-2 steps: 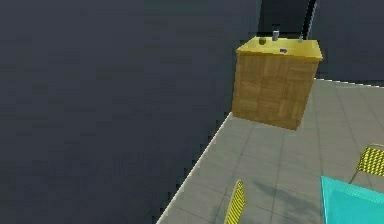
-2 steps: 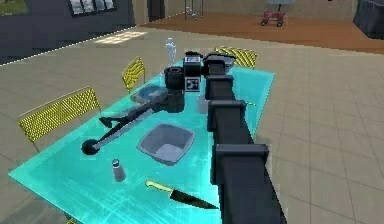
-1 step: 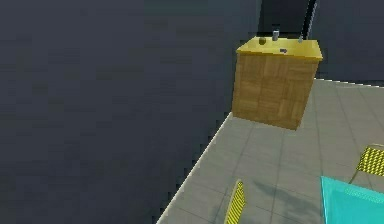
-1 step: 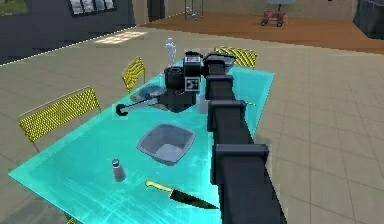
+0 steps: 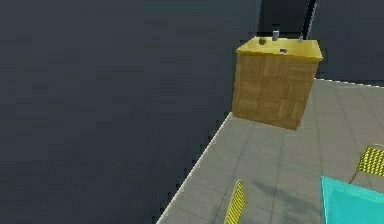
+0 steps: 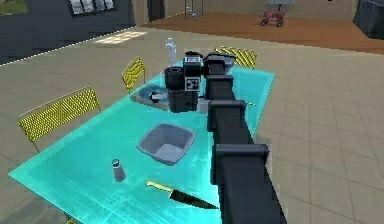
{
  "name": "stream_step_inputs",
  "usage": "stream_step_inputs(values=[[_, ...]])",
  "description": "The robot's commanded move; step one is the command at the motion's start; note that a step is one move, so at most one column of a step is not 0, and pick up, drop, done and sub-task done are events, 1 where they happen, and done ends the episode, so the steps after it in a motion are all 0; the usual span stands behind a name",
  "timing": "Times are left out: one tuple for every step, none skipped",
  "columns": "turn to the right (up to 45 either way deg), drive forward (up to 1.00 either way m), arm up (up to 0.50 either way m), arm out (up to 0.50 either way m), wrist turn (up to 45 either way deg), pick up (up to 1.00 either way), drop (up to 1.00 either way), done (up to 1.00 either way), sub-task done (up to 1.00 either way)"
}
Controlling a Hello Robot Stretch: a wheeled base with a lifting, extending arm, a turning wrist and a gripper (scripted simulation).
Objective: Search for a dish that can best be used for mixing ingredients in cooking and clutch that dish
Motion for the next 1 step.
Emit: stream_step_inputs(values=[[0.0,0.00,-0.30,0.00,0.0,0.00,0.00,0.00,0.00]])
